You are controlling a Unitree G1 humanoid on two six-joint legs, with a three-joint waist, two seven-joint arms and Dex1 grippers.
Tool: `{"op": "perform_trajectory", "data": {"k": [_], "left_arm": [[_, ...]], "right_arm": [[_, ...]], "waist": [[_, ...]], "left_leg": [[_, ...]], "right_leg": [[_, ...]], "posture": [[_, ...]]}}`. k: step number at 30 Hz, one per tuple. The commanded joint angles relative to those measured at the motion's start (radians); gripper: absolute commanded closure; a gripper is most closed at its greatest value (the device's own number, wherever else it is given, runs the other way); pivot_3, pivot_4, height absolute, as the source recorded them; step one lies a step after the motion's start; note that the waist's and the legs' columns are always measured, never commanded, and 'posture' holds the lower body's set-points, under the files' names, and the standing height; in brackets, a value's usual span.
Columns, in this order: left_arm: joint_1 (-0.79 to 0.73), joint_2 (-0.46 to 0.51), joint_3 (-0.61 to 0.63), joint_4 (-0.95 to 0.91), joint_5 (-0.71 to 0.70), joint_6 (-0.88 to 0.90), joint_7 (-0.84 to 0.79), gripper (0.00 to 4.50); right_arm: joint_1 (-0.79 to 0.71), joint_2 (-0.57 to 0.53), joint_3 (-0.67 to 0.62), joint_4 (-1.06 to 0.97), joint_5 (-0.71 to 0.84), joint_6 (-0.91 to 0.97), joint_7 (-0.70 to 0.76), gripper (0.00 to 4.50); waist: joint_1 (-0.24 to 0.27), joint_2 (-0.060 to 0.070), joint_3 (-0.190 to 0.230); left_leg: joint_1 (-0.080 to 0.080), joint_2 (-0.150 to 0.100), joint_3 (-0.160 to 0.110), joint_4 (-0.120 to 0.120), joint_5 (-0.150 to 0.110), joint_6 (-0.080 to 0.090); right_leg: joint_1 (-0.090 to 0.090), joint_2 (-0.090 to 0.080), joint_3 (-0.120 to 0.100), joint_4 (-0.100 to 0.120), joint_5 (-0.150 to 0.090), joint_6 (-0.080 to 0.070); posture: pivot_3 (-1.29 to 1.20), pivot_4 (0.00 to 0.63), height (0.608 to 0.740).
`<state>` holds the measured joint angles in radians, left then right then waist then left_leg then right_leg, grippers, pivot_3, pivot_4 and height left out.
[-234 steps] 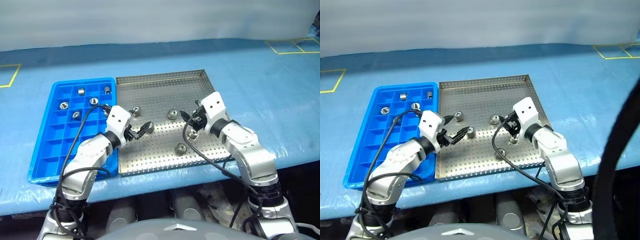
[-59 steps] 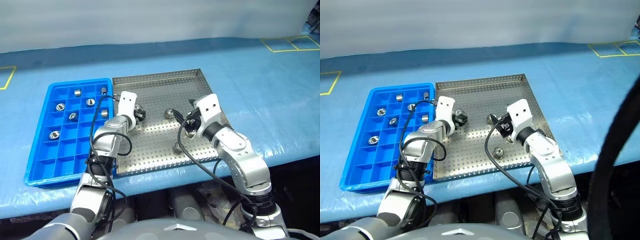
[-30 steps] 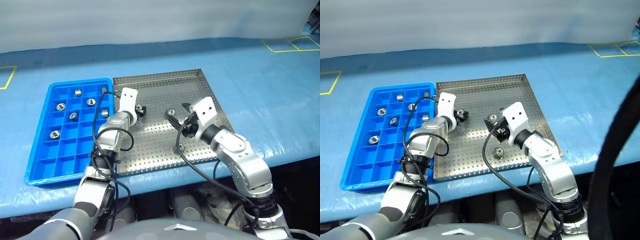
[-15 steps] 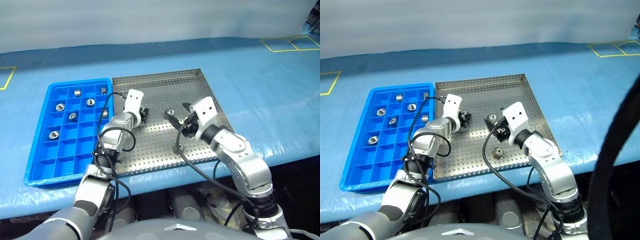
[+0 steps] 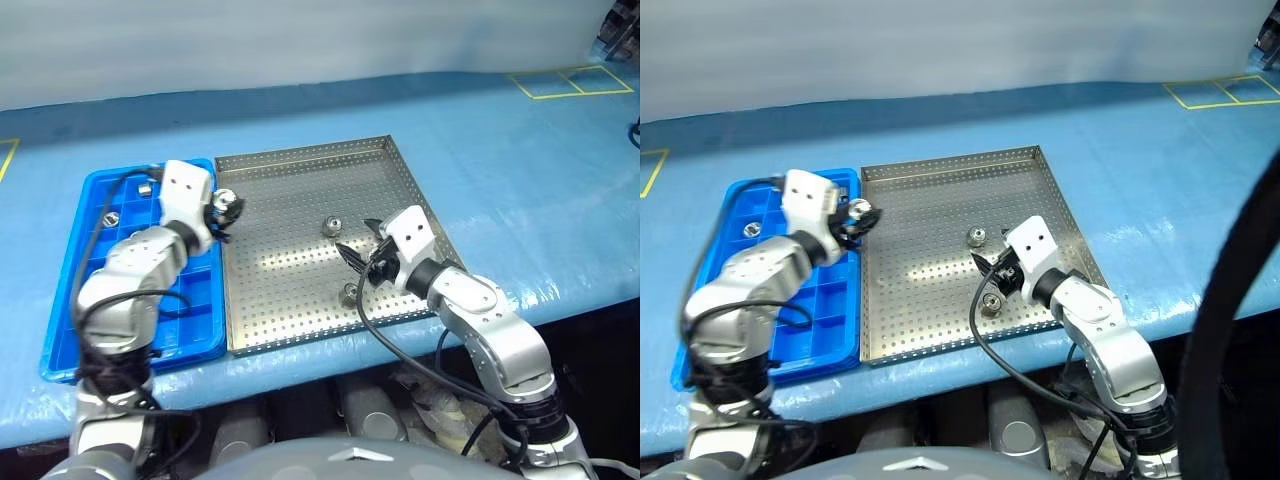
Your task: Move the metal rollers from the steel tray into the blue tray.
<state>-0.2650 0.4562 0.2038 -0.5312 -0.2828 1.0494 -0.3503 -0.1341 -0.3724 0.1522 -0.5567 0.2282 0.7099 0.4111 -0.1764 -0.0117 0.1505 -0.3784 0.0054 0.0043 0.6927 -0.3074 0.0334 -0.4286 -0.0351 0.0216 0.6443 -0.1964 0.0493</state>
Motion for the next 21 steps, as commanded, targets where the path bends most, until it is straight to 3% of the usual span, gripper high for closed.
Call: {"op": "perform_trajectory", "data": {"k": [1,11,16,21], "left_arm": [[0.093,0.048,0.080,-0.160,-0.026,0.086,-0.001,2.76],[0.380,0.158,0.361,-0.413,-0.086,0.268,-0.071,2.76],[0.479,0.138,0.476,-0.438,-0.078,0.304,-0.076,2.76],[0.552,0.096,0.515,-0.468,-0.082,0.302,-0.070,2.76]], "right_arm": [[-0.015,0.013,0.015,-0.016,0.014,-0.013,0.010,0.88],[-0.046,0.024,0.050,0.026,0.024,-0.014,0.041,0.88],[-0.055,0.020,0.086,0.043,0.036,-0.010,0.082,0.88],[-0.059,-0.005,0.125,0.026,0.064,-0.003,0.150,0.88]], "waist": [[0.004,0.000,0.000],[0.068,-0.002,0.001],[0.103,-0.003,0.001],[0.138,-0.003,0.001]], "left_leg": [[0.000,0.000,0.000,0.000,0.000,0.000],[0.000,0.001,0.000,0.000,0.001,-0.002],[0.001,0.001,-0.001,-0.001,0.001,-0.002],[0.001,0.001,-0.001,-0.001,0.001,-0.002]], "right_leg": [[0.000,0.000,0.000,0.000,0.000,0.000],[-0.001,-0.001,-0.002,0.000,-0.001,-0.002],[0.000,0.000,-0.003,0.000,-0.002,-0.004],[0.000,-0.001,-0.004,-0.001,-0.004,-0.008]], "posture": [[-0.19,0.150,0.740],[-0.08,0.150,0.740],[-0.03,0.150,0.740],[0.00,0.150,0.740]]}}
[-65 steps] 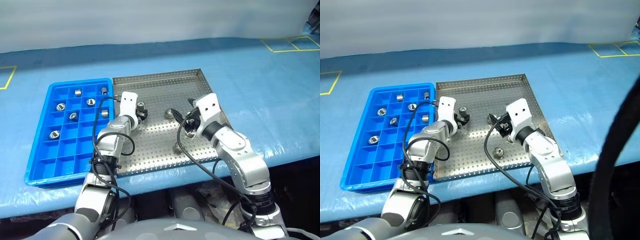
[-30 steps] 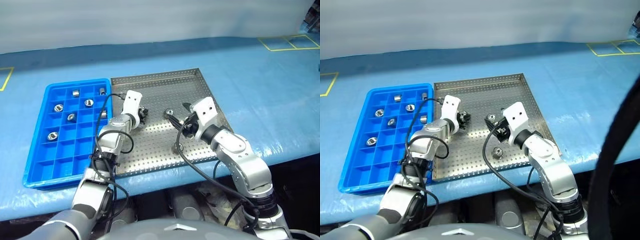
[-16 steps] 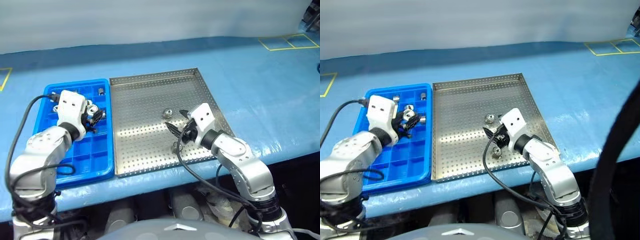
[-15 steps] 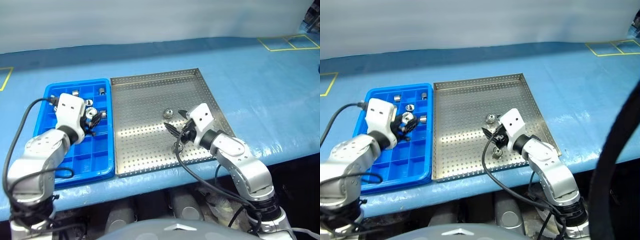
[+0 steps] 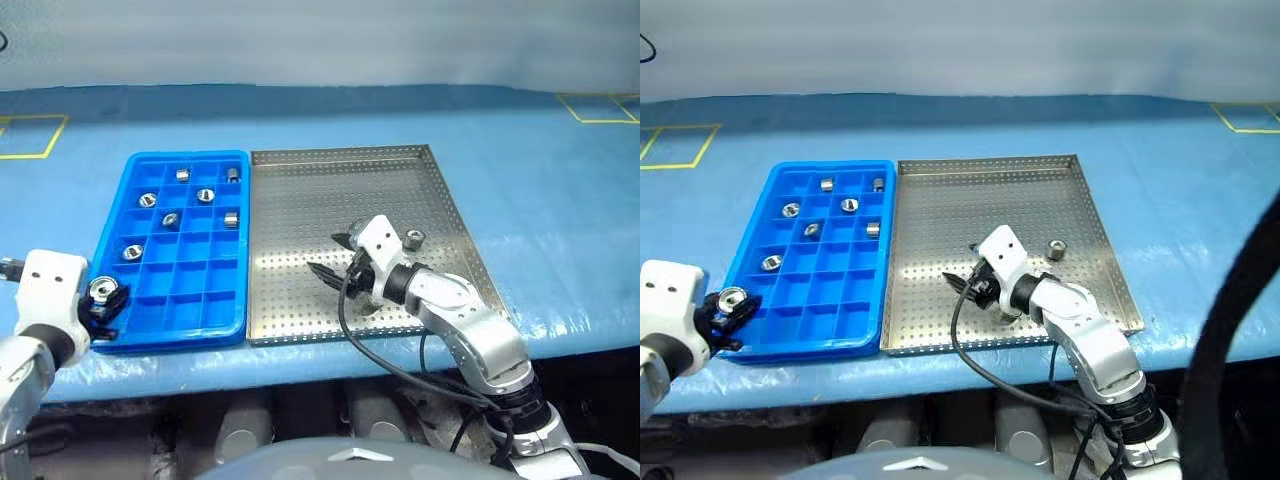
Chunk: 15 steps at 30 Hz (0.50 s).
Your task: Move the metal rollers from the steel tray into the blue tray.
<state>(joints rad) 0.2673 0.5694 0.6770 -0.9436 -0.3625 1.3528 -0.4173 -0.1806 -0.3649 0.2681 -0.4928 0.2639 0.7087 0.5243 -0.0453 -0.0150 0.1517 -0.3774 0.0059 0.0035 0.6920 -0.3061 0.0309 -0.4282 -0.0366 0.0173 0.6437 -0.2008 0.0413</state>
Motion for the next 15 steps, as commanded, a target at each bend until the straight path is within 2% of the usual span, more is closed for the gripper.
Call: {"op": "perform_trajectory", "data": {"k": [1,9,15], "left_arm": [[0.032,-0.026,0.048,-0.059,-0.002,-0.002,-0.003,2.76],[0.085,-0.071,0.038,-0.063,0.013,-0.002,0.026,2.76],[0.035,-0.072,0.013,-0.006,0.033,-0.014,0.072,2.76]], "right_arm": [[-0.014,-0.015,0.013,-0.042,0.033,0.000,0.046,0.88],[-0.034,-0.014,0.018,-0.033,0.038,0.004,0.046,0.88],[-0.042,-0.009,0.015,-0.027,0.034,-0.001,0.034,0.88]], "waist": [[0.011,0.000,0.000],[0.033,-0.001,0.000],[0.034,-0.001,-0.001]], "left_leg": [[0.000,0.000,0.000,0.000,0.000,0.000],[0.000,0.000,-0.002,0.000,0.001,-0.001],[0.000,0.000,-0.003,0.000,0.001,-0.002]], "right_leg": [[0.000,0.000,0.000,0.000,0.000,0.000],[0.001,0.000,-0.003,0.001,-0.002,-0.004],[0.001,0.000,-0.004,0.001,-0.002,-0.005]], "posture": [[0.00,0.150,0.740],[0.02,0.150,0.740],[0.02,0.150,0.740]]}}
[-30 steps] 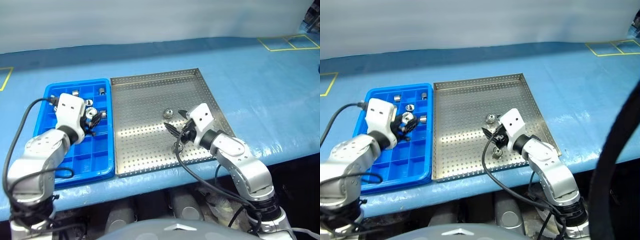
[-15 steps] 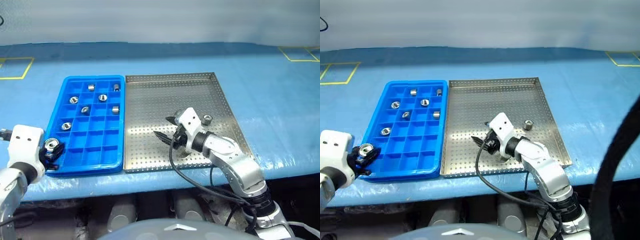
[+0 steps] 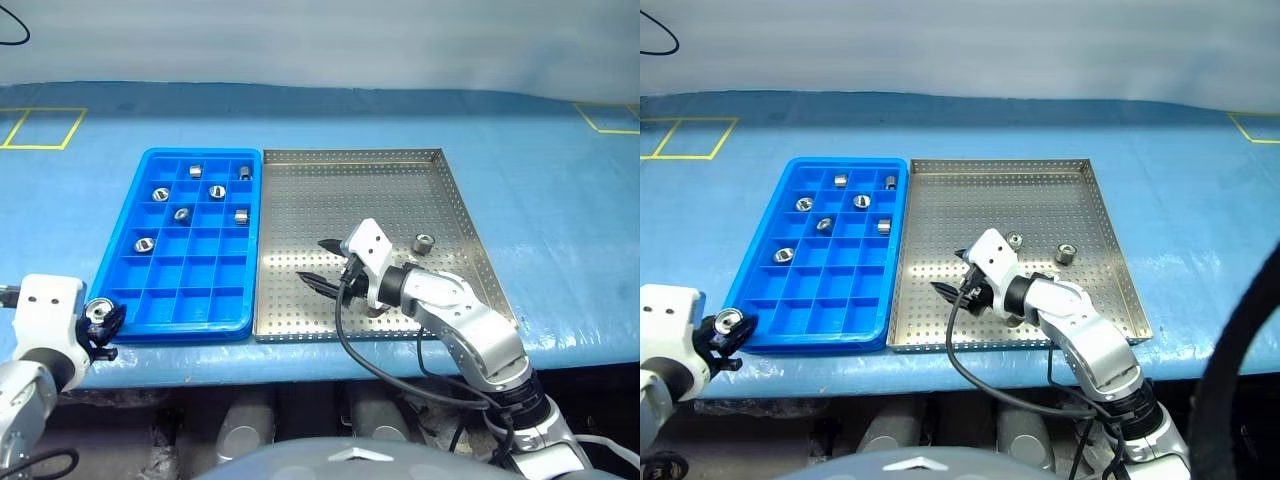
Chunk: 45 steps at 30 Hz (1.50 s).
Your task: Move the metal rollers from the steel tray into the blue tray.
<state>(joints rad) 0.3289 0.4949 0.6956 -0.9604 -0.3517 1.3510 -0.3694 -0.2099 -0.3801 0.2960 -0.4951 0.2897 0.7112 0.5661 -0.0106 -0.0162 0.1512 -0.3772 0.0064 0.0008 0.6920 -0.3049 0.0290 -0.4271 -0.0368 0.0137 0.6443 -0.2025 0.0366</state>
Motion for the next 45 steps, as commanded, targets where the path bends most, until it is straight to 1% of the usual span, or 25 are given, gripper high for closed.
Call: {"op": "perform_trajectory", "data": {"k": [1,9,11,13,17,21,23,25,27,29,32,34,38,41,45], "left_arm": [[-0.035,0.005,-0.012,0.023,0.027,-0.015,0.033,2.76],[-0.039,0.035,-0.072,0.068,0.047,-0.044,0.043,2.76],[-0.033,0.039,-0.078,0.072,0.053,-0.052,0.046,2.04],[-0.039,0.042,-0.082,0.083,0.066,-0.060,0.060,1.50],[-0.062,0.033,-0.068,0.095,0.070,-0.059,0.070,0.21],[-0.124,-0.006,-0.058,0.081,0.035,-0.074,0.054,0.21],[-0.198,-0.046,-0.091,0.078,-0.017,-0.108,0.033,0.21],[-0.245,-0.064,-0.117,0.089,-0.039,-0.125,0.025,0.21],[-0.330,-0.060,-0.226,0.134,-0.041,-0.180,0.020,0.21],[-0.419,-0.061,-0.361,0.194,-0.035,-0.253,0.001,0.21],[-0.526,-0.075,-0.558,0.344,0.016,-0.370,-0.024,0.21],[-0.586,-0.086,-0.662,0.451,0.042,-0.444,-0.048,0.21],[-0.686,-0.106,-0.817,0.631,0.095,-0.573,-0.106,0.21],[-0.742,-0.127,-0.882,0.756,0.130,-0.660,-0.134,0.21],[-0.809,-0.161,-0.947,0.891,0.181,-0.747,-0.157,0.21]], "right_arm": [[-0.014,0.010,-0.016,-0.024,0.008,-0.003,-0.012,0.88],[-0.015,0.019,-0.032,-0.029,0.003,-0.005,-0.043,0.88],[-0.013,0.021,-0.038,-0.031,0.002,-0.004,-0.052,0.88],[-0.013,0.022,-0.039,-0.030,0.002,-0.004,-0.058,0.88],[-0.016,0.027,-0.040,-0.027,0.001,-0.006,-0.064,0.88],[-0.019,0.028,-0.042,-0.026,0.000,-0.011,-0.071,0.88],[-0.023,0.026,-0.051,-0.029,-0.008,-0.017,-0.082,0.88],[-0.029,0.025,-0.057,-0.029,-0.015,-0.020,-0.089,0.88],[-0.030,0.017,-0.079,-0.049,-0.015,-0.021,-0.098,0.88],[-0.019,-0.003,-0.104,-0.068,-0.022,-0.024,-0.106,0.88],[0.003,-0.022,-0.163,-0.081,-0.055,0.004,-0.169,0.88],[0.014,-0.033,-0.202,-0.084,-0.093,0.034,-0.227,0.88],[0.046,-0.056,-0.265,-0.098,-0.157,0.086,-0.311,0.88],[0.073,-0.077,-0.278,-0.105,-0.209,0.116,-0.352,0.88],[0.101,-0.063,-0.286,-0.142,-0.218,0.132,-0.368,0.88]], "waist": [[0.000,0.000,0.000],[-0.003,0.000,0.000],[-0.003,0.000,0.000],[-0.003,0.000,0.000],[-0.004,0.000,0.000],[-0.003,-0.001,0.000],[0.002,-0.001,0.000],[-0.001,-0.002,-0.001],[-0.006,-0.002,-0.001],[-0.005,-0.002,-0.001],[-0.016,-0.002,-0.001],[-0.036,-0.001,-0.001],[-0.082,-0.001,-0.001],[-0.120,-0.001,-0.001],[-0.172,0.000,-0.001]], "left_leg": [[0.000,0.000,0.000,0.000,0.000,0.000],[0.000,0.000,0.000,-0.001,0.000,0.000],[0.000,0.000,0.000,-0.001,0.000,0.000],[0.000,0.000,0.000,-0.001,0.000,0.000],[0.000,0.001,0.000,-0.001,0.000,-0.001],[0.000,0.000,0.000,-0.001,0.000,-0.001],[0.000,0.000,0.000,-0.001,0.001,-0.001],[0.000,0.000,-0.001,-0.001,0.001,-0.001],[0.000,0.000,-0.001,-0.001,0.001,-0.001],[0.000,-0.001,-0.001,-0.001,0.002,-0.001],[0.000,-0.002,-0.001,-0.001,0.002,-0.001],[0.000,-0.002,0.001,-0.001,0.001,0.000],[-0.001,-0.002,0.004,-0.001,0.000,0.002],[-0.002,-0.001,0.005,-0.001,-0.001,0.004],[-0.002,-0.002,0.005,-0.001,-0.002,0.005]], "right_leg": [[0.000,0.000,0.000,0.000,0.000,0.000],[-0.001,0.000,0.000,0.000,0.000,0.000],[-0.001,0.000,0.000,0.000,0.000,0.000],[-0.001,0.000,0.000,0.000,0.000,-0.001],[-0.001,0.000,0.000,0.000,0.000,-0.001],[-0.001,0.000,0.000,0.000,0.000,-0.001],[0.000,0.000,-0.001,0.000,0.000,-0.001],[0.001,0.000,-0.001,0.000,0.000,-0.001],[0.001,0.000,-0.001,0.000,0.001,-0.001],[0.001,0.000,-0.001,0.000,0.001,-0.001],[0.001,0.000,0.000,-0.001,0.001,-0.001],[0.001,0.000,0.001,-0.001,0.002,0.000],[-0.001,0.000,0.003,-0.001,0.006,0.007],[-0.002,0.000,0.004,-0.002,0.006,0.008],[-0.002,0.001,0.005,-0.002,0.006,0.010]], "posture": [[0.01,0.150,0.740],[-0.02,0.150,0.740],[-0.02,0.150,0.740],[-0.02,0.150,0.740],[-0.02,0.150,0.740],[-0.02,0.150,0.740],[-0.05,0.150,0.740],[-0.07,0.150,0.740],[-0.10,0.150,0.740],[-0.13,0.150,0.740],[-0.20,0.150,0.740],[-0.25,0.150,0.740],[-0.32,0.150,0.740],[-0.37,0.150,0.740],[-0.41,0.150,0.740]]}}
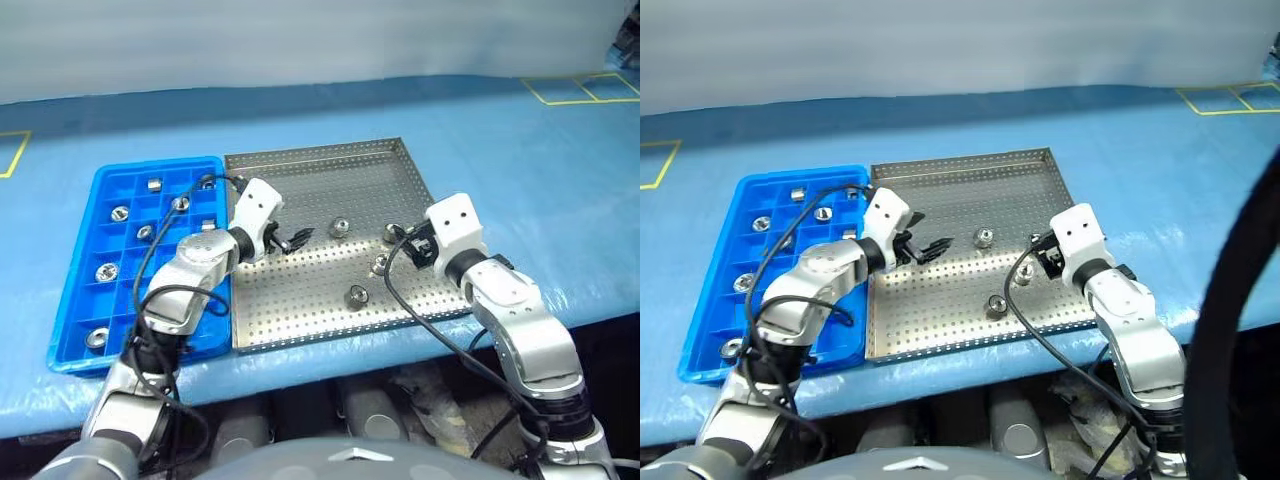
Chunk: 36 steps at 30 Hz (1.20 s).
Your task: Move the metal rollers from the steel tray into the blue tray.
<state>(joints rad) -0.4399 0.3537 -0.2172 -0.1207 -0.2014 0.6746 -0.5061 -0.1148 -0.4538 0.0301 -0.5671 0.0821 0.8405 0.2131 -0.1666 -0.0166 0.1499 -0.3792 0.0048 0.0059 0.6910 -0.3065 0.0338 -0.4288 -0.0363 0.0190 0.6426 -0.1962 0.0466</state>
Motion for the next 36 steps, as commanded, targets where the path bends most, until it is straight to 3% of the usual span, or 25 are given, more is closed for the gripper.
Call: {"op": "perform_trajectory", "data": {"k": [1,13,36], "left_arm": [[-0.053,-0.031,-0.044,0.074,0.034,-0.081,-0.030,0.21],[-0.162,-0.118,-0.121,0.273,0.162,-0.142,-0.005,0.21],[-0.157,-0.151,-0.077,0.323,0.223,-0.131,0.059,0.21]], "right_arm": [[0.012,0.015,-0.018,-0.077,-0.012,0.003,-0.017,0.88],[0.025,0.055,-0.001,-0.101,-0.027,-0.009,-0.025,0.88],[-0.002,0.074,0.018,-0.083,-0.032,-0.019,-0.008,0.88]], "waist": [[-0.034,0.000,0.000],[-0.154,0.000,0.000],[-0.170,0.000,0.000]], "left_leg": [[0.000,0.000,0.000,0.000,0.000,0.000],[0.001,-0.001,0.000,0.000,-0.001,0.001],[0.001,-0.001,0.001,0.000,-0.001,0.002]], "right_leg": [[0.000,0.000,0.001,0.000,0.000,0.001],[0.001,0.002,0.007,0.001,-0.001,0.006],[0.000,0.001,0.009,0.001,-0.001,0.007]], "posture": [[-0.42,0.150,0.740],[-0.44,0.150,0.740],[-0.41,0.150,0.740]]}}
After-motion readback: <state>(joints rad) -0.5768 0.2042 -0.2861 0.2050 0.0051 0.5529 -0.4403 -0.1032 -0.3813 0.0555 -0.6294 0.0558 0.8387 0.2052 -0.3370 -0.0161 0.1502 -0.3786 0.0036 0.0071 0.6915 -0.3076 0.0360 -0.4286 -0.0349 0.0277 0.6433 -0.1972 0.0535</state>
